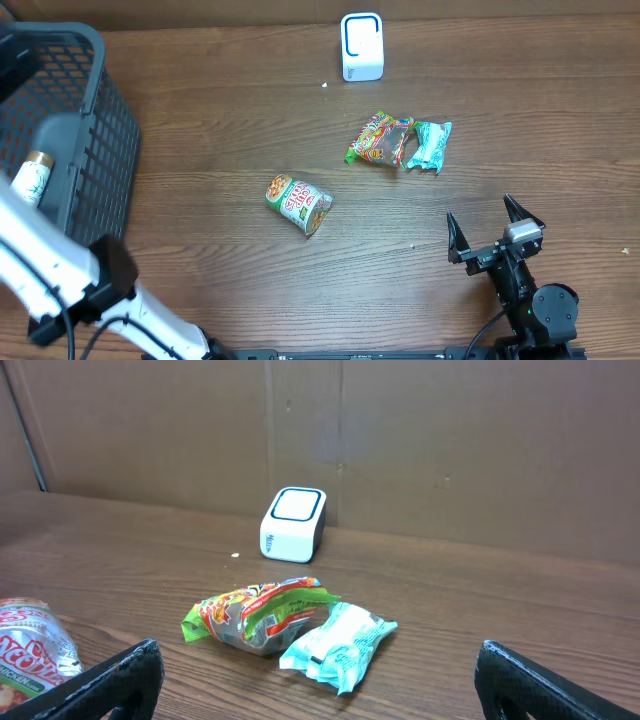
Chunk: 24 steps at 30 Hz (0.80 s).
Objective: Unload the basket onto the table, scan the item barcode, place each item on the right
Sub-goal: 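Reach into the basket and grasp the white-gold bottle with left gripper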
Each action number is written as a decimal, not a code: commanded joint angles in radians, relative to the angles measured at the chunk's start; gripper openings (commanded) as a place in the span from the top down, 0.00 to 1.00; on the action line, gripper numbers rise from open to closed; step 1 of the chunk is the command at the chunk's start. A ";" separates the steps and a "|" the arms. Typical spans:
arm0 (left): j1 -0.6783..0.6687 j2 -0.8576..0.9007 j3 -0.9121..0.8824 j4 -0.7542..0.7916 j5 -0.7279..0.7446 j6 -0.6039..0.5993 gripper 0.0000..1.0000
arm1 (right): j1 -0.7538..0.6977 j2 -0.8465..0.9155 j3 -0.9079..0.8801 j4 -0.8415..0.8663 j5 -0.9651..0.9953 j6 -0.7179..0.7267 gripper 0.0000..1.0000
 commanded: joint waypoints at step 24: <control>0.174 0.183 -0.646 0.280 -0.282 0.343 0.23 | 0.004 -0.007 -0.011 0.006 0.007 0.003 0.00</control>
